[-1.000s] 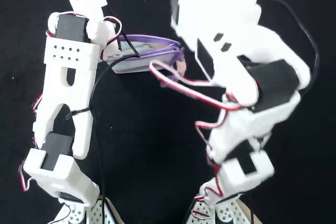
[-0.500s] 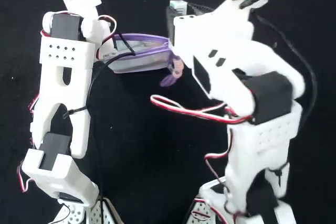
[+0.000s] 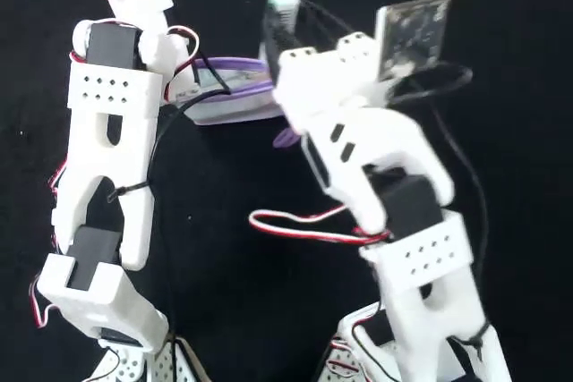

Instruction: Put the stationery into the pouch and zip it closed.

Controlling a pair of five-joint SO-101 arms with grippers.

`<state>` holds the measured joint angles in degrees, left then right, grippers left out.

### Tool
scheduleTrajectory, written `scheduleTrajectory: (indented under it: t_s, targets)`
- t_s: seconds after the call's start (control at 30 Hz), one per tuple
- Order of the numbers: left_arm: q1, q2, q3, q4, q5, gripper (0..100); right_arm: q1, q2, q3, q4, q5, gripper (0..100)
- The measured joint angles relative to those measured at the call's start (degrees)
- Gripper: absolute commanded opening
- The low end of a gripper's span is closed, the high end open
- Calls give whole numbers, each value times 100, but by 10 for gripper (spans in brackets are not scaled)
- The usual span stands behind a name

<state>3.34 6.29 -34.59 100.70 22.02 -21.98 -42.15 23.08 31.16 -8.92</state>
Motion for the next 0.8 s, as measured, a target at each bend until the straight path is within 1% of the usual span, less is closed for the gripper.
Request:
scheduleTrajectory:
  t_s: [0.2,0.3,0.57,0.67,0.7,0.8]
  targets:
    - [0,0,0,0,0,29,-457,-9,1345,-1582,0,12]
    - [0,0,0,0,0,30,-501,0,1864,-2259,0,12]
    - [0,0,0,0,0,30,-501,0,2778,-3138,0,14]
    - [0,0,0,0,0,30,-510,-9,3358,-3684,18,17]
    - [0,0,0,0,9,30,-519,-9,3578,-3912,105,28]
    - [-18,0,9,0,9,30,-571,-123,4062,-4598,396,102]
